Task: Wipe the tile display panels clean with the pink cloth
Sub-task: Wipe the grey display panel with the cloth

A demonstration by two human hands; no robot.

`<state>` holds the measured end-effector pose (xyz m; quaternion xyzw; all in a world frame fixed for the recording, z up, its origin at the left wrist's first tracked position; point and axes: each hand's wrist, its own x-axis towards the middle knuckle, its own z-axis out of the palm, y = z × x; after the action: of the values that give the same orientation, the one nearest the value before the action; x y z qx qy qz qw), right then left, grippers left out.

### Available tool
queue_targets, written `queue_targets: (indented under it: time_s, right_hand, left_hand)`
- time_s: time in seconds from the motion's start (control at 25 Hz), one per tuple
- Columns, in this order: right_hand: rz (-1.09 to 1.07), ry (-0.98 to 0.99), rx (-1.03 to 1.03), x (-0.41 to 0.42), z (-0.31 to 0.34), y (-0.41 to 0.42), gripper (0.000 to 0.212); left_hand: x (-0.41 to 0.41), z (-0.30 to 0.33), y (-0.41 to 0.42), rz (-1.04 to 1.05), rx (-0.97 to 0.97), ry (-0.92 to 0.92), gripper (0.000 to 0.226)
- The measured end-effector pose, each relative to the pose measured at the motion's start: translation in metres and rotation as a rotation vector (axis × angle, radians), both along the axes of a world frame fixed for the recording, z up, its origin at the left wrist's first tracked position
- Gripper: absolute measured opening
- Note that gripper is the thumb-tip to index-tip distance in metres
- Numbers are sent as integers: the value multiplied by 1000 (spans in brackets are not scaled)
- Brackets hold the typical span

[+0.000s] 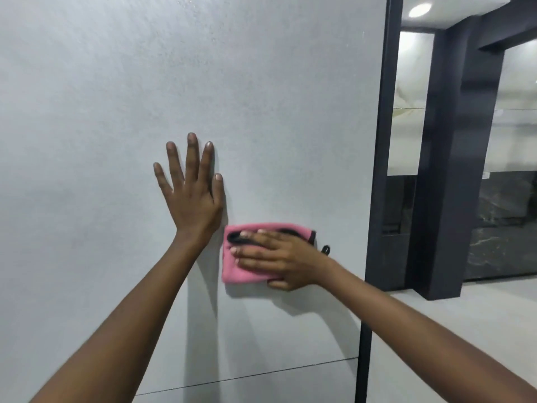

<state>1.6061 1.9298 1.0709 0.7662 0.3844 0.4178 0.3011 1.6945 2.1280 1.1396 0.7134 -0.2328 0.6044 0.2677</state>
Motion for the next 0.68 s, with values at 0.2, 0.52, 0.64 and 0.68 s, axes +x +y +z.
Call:
queue_targets:
  time_s: [0.2, 0.52, 0.64, 0.68]
  right_hand:
    - [-32, -468, 817, -23, 161, -76, 62]
    - [39, -378, 624, 12, 148, 9, 65]
    - [2, -122, 4, 10, 105, 27, 62]
    - [1, -142, -15, 8, 119, 17, 61]
  left_hand:
    - [1, 72, 4, -60, -17, -105, 50]
    - [17, 100, 6, 38, 29, -63, 57]
    - [12, 98, 15, -18, 80, -100, 56]
    - [9, 102, 17, -35, 85, -122, 54]
